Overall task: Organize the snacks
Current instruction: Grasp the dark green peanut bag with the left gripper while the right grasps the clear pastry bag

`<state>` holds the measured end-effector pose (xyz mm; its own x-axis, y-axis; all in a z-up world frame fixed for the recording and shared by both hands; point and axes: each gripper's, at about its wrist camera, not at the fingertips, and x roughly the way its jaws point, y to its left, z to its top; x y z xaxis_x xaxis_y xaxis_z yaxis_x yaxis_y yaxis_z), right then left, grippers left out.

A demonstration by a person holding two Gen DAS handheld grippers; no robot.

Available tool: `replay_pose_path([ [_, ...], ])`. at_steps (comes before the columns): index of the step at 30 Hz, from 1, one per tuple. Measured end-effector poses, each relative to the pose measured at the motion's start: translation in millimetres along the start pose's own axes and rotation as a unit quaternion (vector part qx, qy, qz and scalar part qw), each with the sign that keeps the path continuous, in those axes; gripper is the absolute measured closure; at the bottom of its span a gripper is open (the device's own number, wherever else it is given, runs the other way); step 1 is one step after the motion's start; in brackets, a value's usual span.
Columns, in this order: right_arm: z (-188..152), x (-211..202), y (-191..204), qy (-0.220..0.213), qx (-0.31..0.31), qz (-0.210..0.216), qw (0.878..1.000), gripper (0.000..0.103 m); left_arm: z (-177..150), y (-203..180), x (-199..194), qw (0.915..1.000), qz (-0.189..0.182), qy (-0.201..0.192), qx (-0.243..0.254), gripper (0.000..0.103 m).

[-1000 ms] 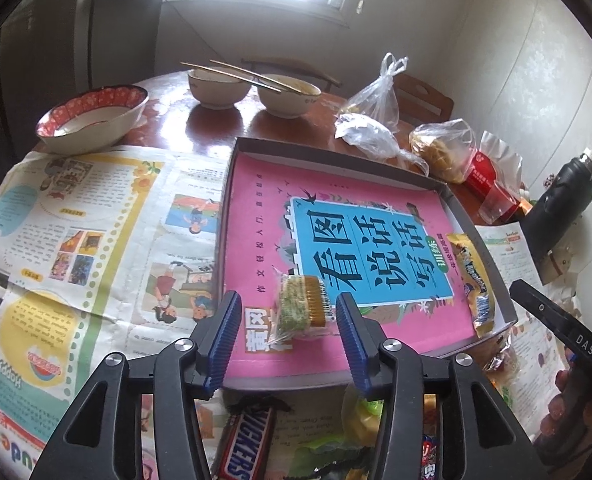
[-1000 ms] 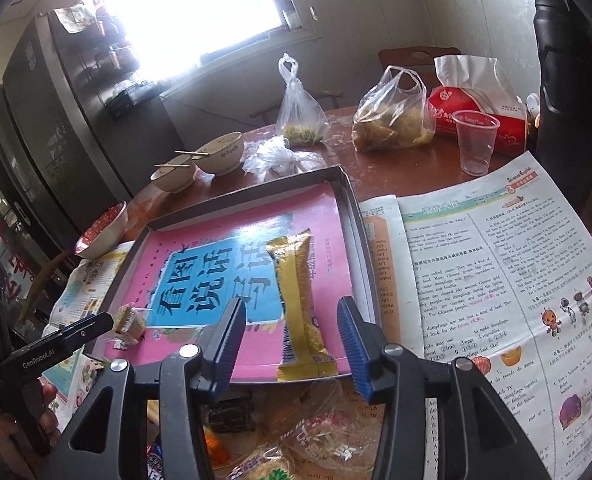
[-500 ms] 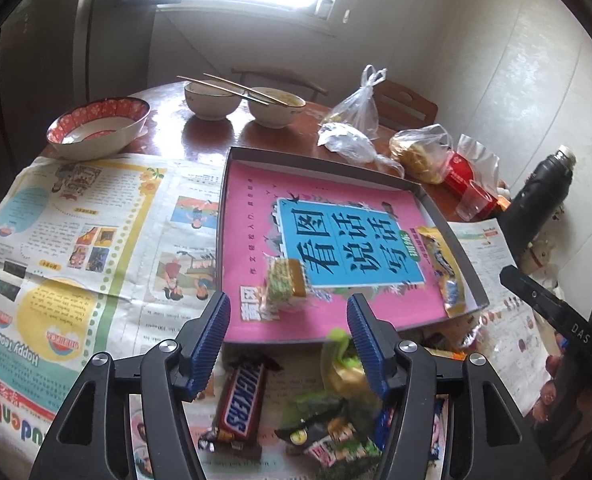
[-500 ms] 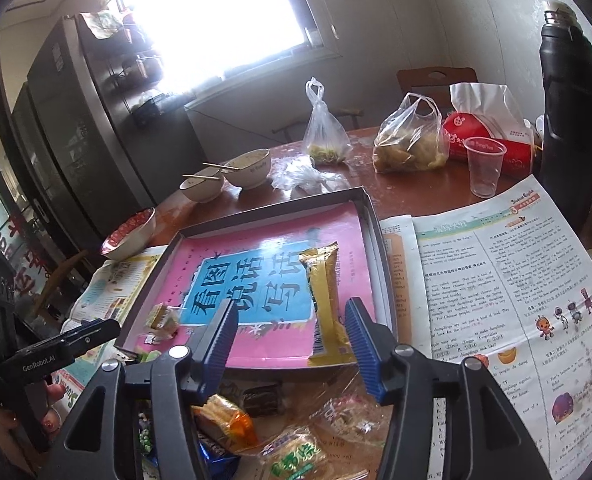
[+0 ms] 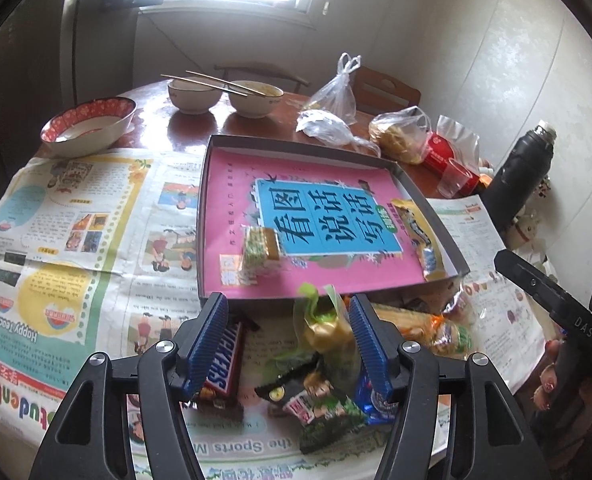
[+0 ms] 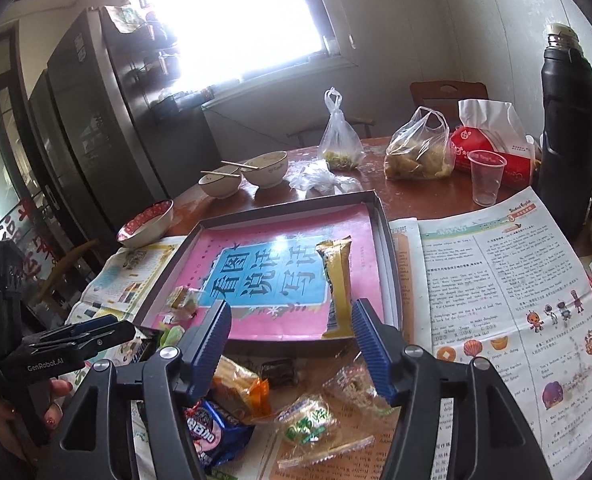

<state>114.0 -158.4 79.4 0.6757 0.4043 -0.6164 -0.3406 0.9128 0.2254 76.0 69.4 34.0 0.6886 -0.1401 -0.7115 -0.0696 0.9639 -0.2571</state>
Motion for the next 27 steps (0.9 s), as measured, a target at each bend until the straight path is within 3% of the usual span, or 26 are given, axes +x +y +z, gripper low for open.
replay_pose_path([
  [27,-30.0,-16.4,15.9,0.013,-0.071,-0.011,0.997,0.039,-24.4,-6.1,8.8,0.9983,-0.007,0.057,-0.011,0.038],
])
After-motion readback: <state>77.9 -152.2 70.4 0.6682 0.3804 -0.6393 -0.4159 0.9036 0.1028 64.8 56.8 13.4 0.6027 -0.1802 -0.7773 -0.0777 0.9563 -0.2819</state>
